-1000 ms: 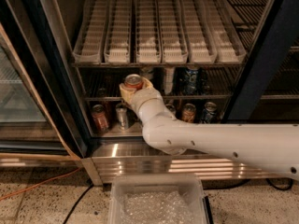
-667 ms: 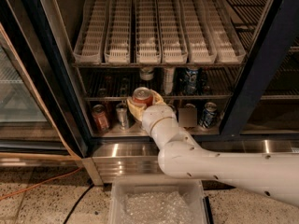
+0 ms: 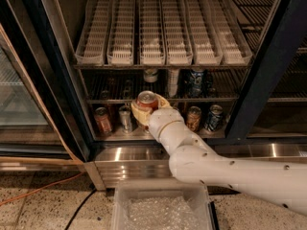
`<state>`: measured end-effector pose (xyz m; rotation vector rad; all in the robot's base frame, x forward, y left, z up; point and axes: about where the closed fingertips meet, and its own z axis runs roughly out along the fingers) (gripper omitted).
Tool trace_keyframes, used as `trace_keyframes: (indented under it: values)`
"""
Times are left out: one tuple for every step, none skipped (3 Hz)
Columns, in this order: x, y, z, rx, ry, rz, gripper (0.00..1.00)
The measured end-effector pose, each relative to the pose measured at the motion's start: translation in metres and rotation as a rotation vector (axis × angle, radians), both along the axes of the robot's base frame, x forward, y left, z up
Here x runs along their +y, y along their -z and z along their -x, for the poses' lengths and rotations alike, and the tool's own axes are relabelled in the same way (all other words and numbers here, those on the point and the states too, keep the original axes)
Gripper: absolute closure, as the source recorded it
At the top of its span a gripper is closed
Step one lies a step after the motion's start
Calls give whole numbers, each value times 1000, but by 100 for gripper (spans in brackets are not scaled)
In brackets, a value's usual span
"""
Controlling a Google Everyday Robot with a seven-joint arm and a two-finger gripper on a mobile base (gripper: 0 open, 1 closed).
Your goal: Pick coke can from middle shelf of fridge
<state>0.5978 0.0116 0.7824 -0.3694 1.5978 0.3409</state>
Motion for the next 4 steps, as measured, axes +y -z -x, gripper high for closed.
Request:
trace_keyframes:
  values:
    - [-6,0,12,75,-80,-114,100]
    - [-17,-17,10,137,-145,-326,100]
    - [-46,-29,24,140,-191,-426,100]
    - [-58,-30,39,128,-213,-436,100]
